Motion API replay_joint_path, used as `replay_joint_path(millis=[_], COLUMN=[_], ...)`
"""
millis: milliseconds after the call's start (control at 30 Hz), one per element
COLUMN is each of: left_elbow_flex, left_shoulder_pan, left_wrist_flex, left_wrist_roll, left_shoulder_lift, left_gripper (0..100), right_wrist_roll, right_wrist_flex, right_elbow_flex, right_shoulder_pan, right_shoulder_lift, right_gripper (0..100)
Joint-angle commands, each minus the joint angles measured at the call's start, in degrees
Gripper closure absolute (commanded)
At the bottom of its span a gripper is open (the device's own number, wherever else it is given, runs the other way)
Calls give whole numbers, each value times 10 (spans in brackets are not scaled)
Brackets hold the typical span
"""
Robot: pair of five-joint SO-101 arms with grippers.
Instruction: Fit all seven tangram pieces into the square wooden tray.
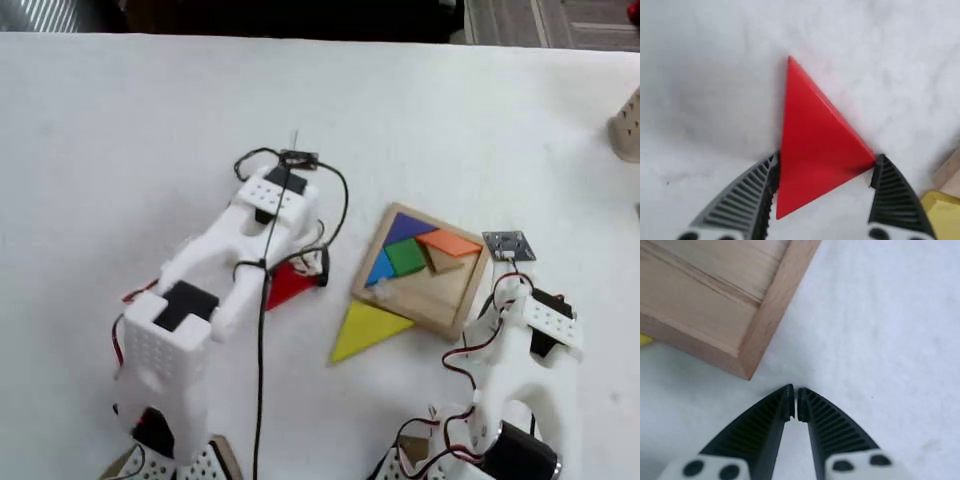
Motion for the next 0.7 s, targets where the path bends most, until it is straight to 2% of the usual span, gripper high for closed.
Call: replay_joint_path(millis=[0, 233, 433, 667], left_elbow_flex=[-4, 7, 57, 102], left_shoulder_pan=[-10, -17, -17, -15], left_wrist_flex=[1, -7, -65, -96], left_wrist_roll=[-8, -11, -50, -60], left_shoulder_lift=[6, -29, -82, -131], left_gripper=[862, 862, 862, 858], right_wrist_roll=[8, 8, 8, 8], right_wrist_flex=[-2, -2, -2, -2], right_elbow_flex=[-2, -2, -2, -2], right_shoulder_pan=[-7, -7, -7, -7], right_shoulder_lift=[-7, -7, -7, -7], right_gripper=[981, 981, 981, 981])
